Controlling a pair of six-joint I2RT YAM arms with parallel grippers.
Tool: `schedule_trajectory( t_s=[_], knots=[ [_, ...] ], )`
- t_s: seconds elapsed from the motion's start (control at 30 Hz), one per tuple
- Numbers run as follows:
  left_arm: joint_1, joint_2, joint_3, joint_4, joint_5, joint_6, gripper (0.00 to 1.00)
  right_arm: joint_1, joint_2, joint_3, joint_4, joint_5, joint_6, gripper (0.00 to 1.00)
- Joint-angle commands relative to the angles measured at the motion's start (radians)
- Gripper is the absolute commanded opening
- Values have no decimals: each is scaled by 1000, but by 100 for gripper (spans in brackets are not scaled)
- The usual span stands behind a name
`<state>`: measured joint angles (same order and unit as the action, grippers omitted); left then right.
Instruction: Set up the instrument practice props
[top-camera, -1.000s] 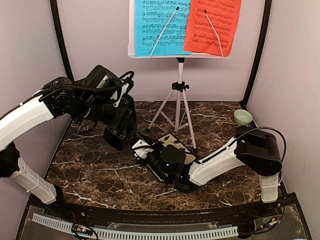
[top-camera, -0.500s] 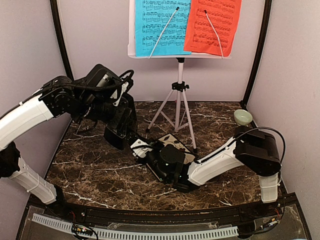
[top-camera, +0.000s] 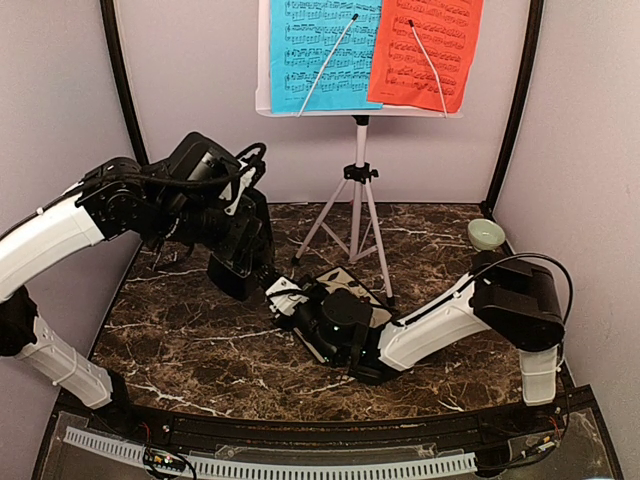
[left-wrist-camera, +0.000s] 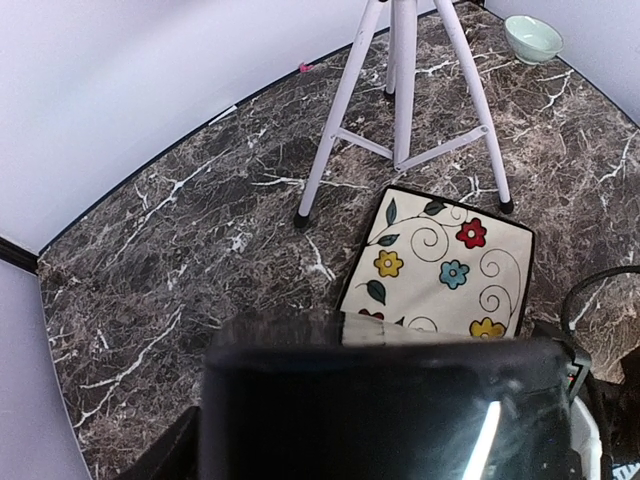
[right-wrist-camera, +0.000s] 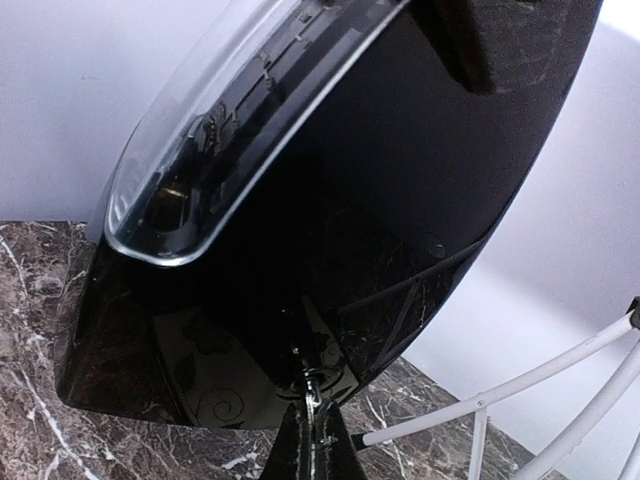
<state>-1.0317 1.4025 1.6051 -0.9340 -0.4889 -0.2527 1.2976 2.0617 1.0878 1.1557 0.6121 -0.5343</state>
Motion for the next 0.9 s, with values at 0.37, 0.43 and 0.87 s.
schedule_trajectory(
  t_s=[0.37,0.43,0.87],
  knots=[
    [-5,-93,-32,145,-4,24,7,-40,-104,-47,-16,-171,248,0],
    [-5,-100,-47,159,-7,24,7,-46,-115,-49,-22,-185,302,0],
    [-5,-171,-197,303,-12,52,6,-130,-161,-27,-82,-419,765,0]
  ],
)
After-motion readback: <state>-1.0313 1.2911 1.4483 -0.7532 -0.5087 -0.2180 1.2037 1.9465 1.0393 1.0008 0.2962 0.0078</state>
